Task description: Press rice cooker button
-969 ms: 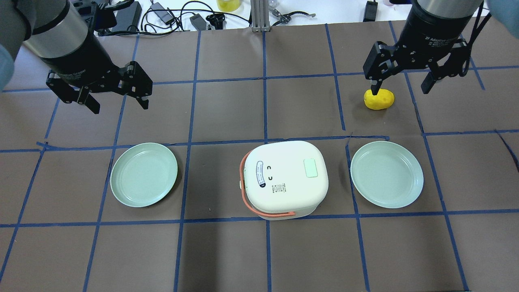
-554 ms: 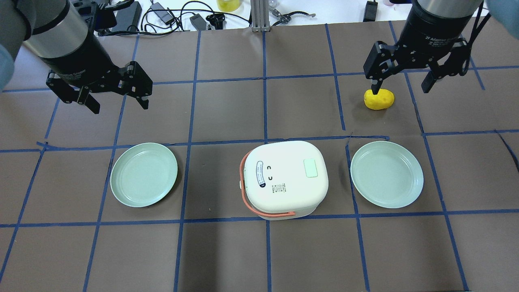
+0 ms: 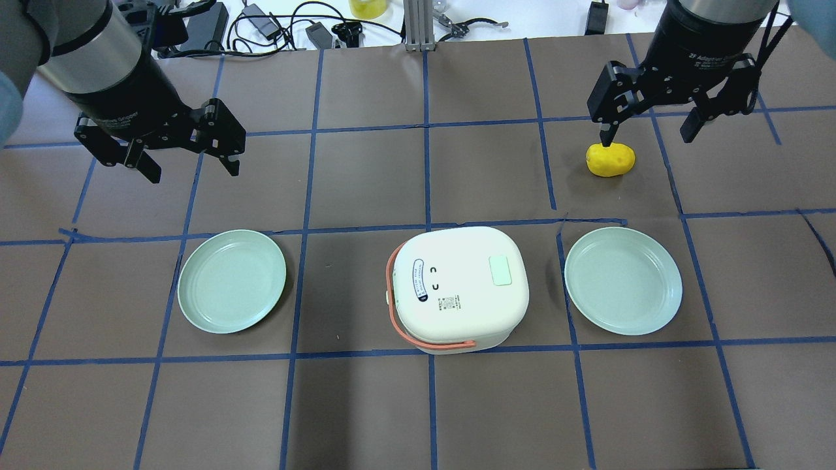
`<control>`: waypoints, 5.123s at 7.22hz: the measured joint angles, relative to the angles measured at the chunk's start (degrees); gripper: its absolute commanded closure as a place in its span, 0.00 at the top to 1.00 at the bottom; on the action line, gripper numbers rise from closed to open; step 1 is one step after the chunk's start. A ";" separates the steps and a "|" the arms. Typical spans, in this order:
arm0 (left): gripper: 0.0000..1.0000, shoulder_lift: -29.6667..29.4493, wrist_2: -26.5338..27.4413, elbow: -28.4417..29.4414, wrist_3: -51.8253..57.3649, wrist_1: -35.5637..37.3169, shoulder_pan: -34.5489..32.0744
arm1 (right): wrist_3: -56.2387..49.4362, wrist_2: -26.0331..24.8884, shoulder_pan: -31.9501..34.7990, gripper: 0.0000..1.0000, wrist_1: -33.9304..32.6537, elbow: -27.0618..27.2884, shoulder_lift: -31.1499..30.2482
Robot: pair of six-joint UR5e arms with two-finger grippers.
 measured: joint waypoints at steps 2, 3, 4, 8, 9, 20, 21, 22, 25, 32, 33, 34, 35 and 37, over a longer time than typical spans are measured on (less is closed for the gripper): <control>1.00 0.00 0.00 0.00 0.00 0.00 0.00 | -0.16 -0.12 0.11 1.00 -0.29 0.11 -0.01; 1.00 0.00 0.00 0.00 0.00 0.00 0.00 | -0.22 -0.24 0.14 1.00 -0.28 0.16 -0.09; 1.00 0.00 0.00 0.00 0.00 0.00 0.00 | -0.25 -0.28 0.18 1.00 -0.22 0.17 -0.24; 1.00 0.00 0.00 0.00 0.00 0.00 0.00 | 0.17 0.94 0.53 0.47 -0.12 0.15 -0.52; 1.00 0.00 0.00 0.00 0.00 0.00 0.00 | 0.40 1.51 1.38 0.37 -0.07 0.18 -0.51; 1.00 0.00 0.00 0.00 0.00 0.00 0.00 | 4.24 6.34 13.26 0.00 -5.40 13.45 1.33; 1.00 0.00 0.00 0.00 0.00 0.00 0.00 | 4.39 6.46 13.56 0.00 -7.21 15.41 1.50; 1.00 -0.02 0.00 0.00 0.00 0.00 0.00 | 4.45 6.96 13.72 0.00 -8.92 17.16 1.56; 1.00 -0.01 0.00 0.00 0.00 0.00 0.00 | 4.28 8.58 13.86 0.00 -11.19 19.09 1.56; 1.00 0.00 0.00 0.00 0.00 0.00 0.00 | 3.53 10.05 13.87 0.00 -11.36 19.55 1.60; 1.00 0.00 0.00 0.00 0.00 0.00 0.00 | 3.52 10.07 13.87 0.00 -11.36 19.77 1.60; 1.00 0.00 0.00 0.00 0.00 0.00 0.00 | 3.51 10.08 13.87 0.00 -11.39 19.96 1.60; 1.00 0.00 0.00 0.00 0.00 0.00 0.00 | 3.51 10.09 13.87 0.00 -11.39 20.08 1.63; 1.00 0.00 0.00 0.00 0.00 0.00 0.00 | 3.49 10.08 13.92 0.00 -11.34 20.16 1.80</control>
